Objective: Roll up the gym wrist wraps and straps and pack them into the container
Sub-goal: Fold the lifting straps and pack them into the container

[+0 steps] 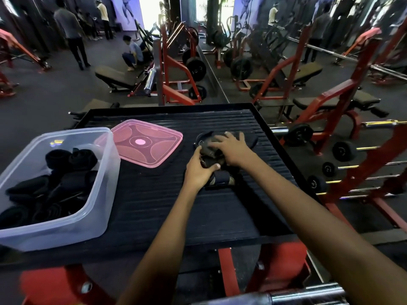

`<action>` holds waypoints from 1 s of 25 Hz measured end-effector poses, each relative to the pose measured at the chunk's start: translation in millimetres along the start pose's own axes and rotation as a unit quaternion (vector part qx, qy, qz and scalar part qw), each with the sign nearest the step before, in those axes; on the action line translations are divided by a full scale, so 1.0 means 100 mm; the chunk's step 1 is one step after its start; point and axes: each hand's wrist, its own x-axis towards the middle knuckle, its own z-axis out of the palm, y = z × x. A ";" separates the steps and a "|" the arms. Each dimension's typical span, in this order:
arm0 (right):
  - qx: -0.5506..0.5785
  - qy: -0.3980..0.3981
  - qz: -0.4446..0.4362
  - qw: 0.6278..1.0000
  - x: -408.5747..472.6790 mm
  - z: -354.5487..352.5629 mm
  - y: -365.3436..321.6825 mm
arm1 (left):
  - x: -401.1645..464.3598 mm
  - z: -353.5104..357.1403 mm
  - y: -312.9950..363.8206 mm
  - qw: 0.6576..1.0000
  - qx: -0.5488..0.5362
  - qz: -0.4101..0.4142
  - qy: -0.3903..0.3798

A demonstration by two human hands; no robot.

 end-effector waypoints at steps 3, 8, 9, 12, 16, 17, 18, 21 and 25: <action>0.112 0.051 0.022 0.992 0.14 0.12 0.18 | 0.00 -0.02 -0.04 0.999 -0.006 0.007 0.039; 0.189 0.179 0.143 0.955 -0.01 0.08 0.35 | -0.01 -0.18 0.01 0.997 0.044 0.003 0.064; 0.153 0.186 0.162 0.957 -0.11 0.06 0.35 | -0.03 -0.25 0.00 0.997 0.052 -0.004 0.066; 0.062 0.179 0.183 0.965 -0.48 0.12 0.25 | -0.16 -0.51 -0.06 0.998 0.040 -0.029 0.036; 0.011 0.192 0.156 0.969 -1.08 0.35 -0.28 | -0.53 -0.72 -0.09 0.996 -0.008 -0.053 -0.070; 0.003 0.170 0.142 0.975 -1.19 0.38 -0.41 | -0.62 -0.73 -0.11 0.996 -0.016 -0.052 -0.066; -0.008 0.141 0.126 0.982 -1.23 0.42 -0.49 | -0.67 -0.72 -0.13 0.997 -0.018 -0.042 -0.059; 0.009 0.088 0.117 0.989 -1.20 0.27 -0.60 | -0.74 -0.69 -0.19 1.000 -0.013 0.003 -0.021; 0.246 0.071 0.105 0.961 -1.16 0.20 -0.84 | -0.70 -0.67 -0.26 0.990 -0.064 -0.022 0.120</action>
